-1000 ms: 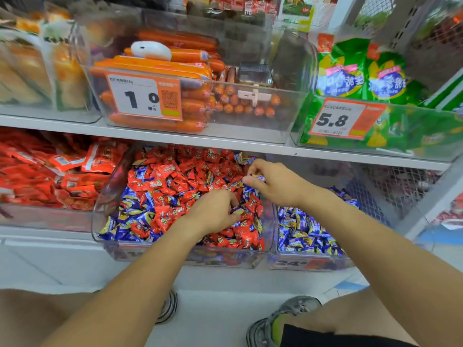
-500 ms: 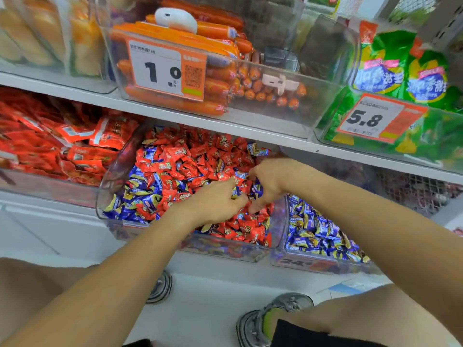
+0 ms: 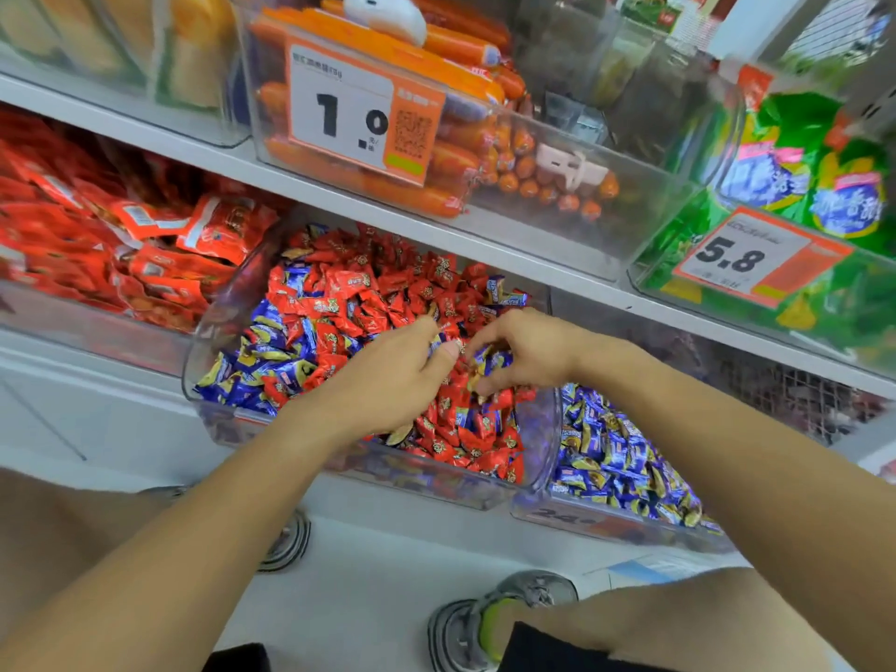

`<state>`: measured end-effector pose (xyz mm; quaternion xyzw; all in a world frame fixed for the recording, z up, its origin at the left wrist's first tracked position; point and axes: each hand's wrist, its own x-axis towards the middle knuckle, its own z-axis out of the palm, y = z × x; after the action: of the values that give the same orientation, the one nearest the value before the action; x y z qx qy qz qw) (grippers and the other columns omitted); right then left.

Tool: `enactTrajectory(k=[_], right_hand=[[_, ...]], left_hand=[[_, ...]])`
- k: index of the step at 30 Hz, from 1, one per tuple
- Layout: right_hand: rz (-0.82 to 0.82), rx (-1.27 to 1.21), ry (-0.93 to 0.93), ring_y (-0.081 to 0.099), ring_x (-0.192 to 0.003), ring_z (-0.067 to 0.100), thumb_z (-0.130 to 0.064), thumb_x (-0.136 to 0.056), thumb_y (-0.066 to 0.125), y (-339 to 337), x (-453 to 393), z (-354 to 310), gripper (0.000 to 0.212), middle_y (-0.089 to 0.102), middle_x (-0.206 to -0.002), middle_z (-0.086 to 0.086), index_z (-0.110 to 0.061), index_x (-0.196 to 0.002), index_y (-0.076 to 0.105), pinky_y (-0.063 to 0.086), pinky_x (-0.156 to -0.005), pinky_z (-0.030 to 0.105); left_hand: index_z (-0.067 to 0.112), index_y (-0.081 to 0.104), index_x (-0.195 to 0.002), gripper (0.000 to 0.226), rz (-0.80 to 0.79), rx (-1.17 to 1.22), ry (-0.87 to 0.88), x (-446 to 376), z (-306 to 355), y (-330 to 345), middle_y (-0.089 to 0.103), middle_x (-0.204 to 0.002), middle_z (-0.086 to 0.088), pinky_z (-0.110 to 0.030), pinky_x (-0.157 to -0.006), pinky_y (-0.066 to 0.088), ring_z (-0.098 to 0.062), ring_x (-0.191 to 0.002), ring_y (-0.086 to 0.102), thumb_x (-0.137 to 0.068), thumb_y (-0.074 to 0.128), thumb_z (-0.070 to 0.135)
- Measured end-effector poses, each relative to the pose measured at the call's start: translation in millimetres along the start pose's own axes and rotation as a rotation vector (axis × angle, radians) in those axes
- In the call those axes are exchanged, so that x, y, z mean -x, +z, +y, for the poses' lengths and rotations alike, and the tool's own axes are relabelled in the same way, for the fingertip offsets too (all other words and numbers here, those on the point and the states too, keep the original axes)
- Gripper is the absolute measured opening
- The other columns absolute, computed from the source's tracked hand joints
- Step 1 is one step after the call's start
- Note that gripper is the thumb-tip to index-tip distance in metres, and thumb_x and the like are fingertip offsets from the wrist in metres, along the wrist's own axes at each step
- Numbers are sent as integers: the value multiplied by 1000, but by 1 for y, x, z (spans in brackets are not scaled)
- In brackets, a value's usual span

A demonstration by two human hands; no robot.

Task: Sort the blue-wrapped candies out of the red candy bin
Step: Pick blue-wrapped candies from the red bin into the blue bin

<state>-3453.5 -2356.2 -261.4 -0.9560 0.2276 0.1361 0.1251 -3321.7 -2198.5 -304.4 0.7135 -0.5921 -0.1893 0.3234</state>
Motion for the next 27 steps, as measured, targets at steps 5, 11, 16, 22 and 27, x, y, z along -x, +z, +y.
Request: enactTrajectory(k=[5, 11, 16, 22, 27], right_hand=[[201, -517, -79, 59, -63, -7, -17, -84, 78, 12, 8, -27, 30, 70, -77, -17, -11, -112, 69, 43, -64, 7], [271, -880, -9, 65, -78, 21, -5, -81, 79, 50, 0, -41, 37, 68, -100, 12, -18, -110, 61, 60, -78, 48], [234, -882, 12, 67, -96, 11, -10, -69, 89, 52, 5, -35, 62, 68, -110, -1, -26, -121, 60, 55, -89, 29], [390, -866, 97, 68, -97, 8, -25, -63, 93, 44, 11, -24, 45, 72, -108, -6, -24, -103, 72, 54, -90, 33], [393, -1012, 94, 71, -66, 12, -11, -88, 73, 48, 13, -21, 18, 71, -96, 7, -13, -106, 71, 61, -63, 35]], left_hand=[[18, 44, -100, 35, 30, 154, -126, 2, -8, -11, 49, -67, 3, -30, -52, 32, -11, -56, 45, -97, 43, 53], [22, 44, -113, 34, 8, 241, -198, 2, -19, -4, 64, -85, 3, -28, -59, 45, -13, -71, 62, -92, 61, 43], [17, 51, -102, 25, 115, 320, -235, -4, -18, -5, 67, -80, 2, -18, -51, 43, -10, -64, 68, -90, 69, 28], [21, 62, -102, 9, 123, 322, -215, -11, -17, -8, 68, -71, -1, -34, -58, 46, -16, -57, 58, -94, 63, 17], [19, 62, -111, 15, 98, 385, -216, -15, -16, -7, 73, -78, -6, -29, -61, 45, -10, -55, 57, -96, 60, 14]])
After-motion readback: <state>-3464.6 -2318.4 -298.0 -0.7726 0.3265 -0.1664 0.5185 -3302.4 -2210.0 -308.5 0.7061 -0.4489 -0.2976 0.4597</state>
